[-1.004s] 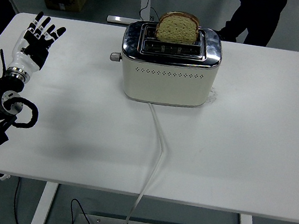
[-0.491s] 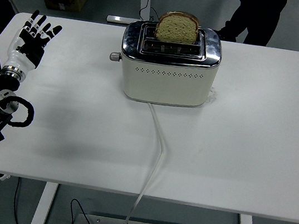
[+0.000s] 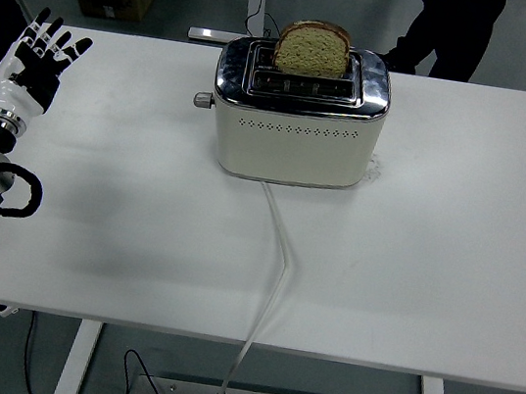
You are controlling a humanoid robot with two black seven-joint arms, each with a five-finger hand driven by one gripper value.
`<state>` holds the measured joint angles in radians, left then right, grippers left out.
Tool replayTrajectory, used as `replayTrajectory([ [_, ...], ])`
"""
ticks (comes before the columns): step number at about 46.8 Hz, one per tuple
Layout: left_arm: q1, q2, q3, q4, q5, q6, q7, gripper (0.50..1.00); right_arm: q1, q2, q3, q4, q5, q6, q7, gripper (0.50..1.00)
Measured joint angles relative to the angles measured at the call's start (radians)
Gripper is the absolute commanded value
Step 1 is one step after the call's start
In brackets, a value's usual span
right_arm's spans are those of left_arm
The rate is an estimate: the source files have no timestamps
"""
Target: Press down toaster
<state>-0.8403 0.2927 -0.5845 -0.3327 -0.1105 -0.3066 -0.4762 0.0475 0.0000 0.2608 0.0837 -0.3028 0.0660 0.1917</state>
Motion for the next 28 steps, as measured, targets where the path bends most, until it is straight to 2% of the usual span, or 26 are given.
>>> replayTrajectory([
  [28,-0.02,0.006,0.002,-0.003,0.179,0.001,0.001,1.0,0.0,0.0,0.0,0.0,0.0,0.0,0.0,0.998],
])
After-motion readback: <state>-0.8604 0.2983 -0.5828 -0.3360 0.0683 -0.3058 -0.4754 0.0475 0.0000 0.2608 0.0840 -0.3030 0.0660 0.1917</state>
